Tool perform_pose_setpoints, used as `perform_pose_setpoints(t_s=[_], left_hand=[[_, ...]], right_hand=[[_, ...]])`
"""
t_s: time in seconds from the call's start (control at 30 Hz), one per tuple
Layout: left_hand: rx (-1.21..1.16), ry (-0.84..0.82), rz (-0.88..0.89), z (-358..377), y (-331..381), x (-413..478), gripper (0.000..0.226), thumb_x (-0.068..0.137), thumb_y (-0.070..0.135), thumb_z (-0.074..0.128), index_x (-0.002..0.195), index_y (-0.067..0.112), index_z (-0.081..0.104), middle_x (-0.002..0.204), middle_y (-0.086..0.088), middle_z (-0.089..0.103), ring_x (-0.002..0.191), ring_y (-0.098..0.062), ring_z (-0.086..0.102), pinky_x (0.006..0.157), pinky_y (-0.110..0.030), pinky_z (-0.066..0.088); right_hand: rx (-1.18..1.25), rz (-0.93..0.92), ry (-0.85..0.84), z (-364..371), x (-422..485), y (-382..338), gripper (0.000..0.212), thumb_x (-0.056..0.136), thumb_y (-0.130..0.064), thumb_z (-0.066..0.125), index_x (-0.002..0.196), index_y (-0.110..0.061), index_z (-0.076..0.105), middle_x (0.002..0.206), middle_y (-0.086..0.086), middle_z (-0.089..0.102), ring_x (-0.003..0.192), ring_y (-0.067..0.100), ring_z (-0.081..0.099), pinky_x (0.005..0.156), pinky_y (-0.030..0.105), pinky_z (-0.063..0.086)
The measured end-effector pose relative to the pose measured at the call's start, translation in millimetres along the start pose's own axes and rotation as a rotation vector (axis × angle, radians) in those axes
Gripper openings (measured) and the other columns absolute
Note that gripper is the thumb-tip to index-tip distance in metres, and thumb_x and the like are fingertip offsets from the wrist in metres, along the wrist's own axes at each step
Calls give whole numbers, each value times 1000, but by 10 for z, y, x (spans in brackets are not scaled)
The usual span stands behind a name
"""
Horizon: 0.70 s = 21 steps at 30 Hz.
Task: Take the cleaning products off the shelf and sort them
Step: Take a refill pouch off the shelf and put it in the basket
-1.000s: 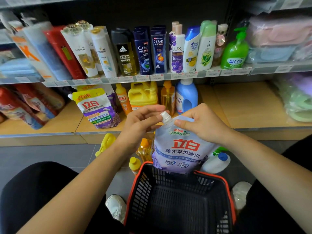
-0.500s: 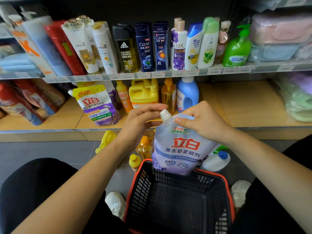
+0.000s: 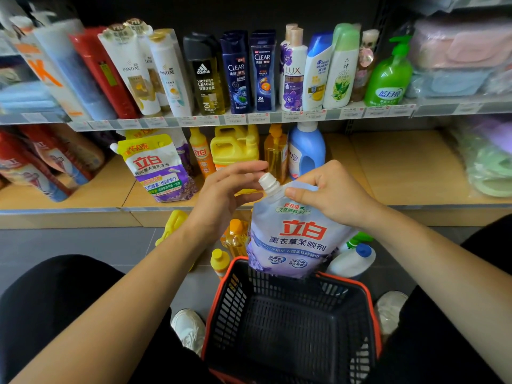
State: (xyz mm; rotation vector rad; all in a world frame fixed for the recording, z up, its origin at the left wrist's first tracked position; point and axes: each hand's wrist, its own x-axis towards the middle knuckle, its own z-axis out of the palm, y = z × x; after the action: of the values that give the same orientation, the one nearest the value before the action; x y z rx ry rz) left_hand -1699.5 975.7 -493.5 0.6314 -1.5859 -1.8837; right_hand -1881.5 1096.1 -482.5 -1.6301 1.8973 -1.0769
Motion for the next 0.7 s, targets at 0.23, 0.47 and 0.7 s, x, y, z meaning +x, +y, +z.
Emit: perform_pose_setpoints(t_s=[0.23, 0.47, 0.7], left_hand=[[62, -32, 49, 18, -26, -27, 36, 91, -9, 57, 121, 9, 69, 111, -5, 72, 106, -24, 66, 88, -34, 56], [20, -7, 50, 10, -35, -19, 33, 89, 22, 64, 119, 11, 71, 83, 3, 62, 81, -12, 56, 76, -25, 53], [-50, -5, -4, -50, -67, 16, 25, 103, 17, 48, 111, 15, 73, 96, 0, 67, 82, -13, 58, 75, -26, 48]], right_hand=[[-15, -20, -19, 1, -4, -23, 41, 92, -19, 71, 74, 17, 66, 73, 39, 60, 64, 15, 41, 55, 40, 36], [-10, -13, -13, 25, -9, -28, 36, 91, -19, 72, 79, 14, 71, 80, 39, 64, 66, 16, 48, 59, 44, 44], [-22, -37, -4, 7, -4, -20, 40, 92, -20, 71, 78, 17, 68, 79, 40, 63, 58, 27, 49, 59, 44, 42]])
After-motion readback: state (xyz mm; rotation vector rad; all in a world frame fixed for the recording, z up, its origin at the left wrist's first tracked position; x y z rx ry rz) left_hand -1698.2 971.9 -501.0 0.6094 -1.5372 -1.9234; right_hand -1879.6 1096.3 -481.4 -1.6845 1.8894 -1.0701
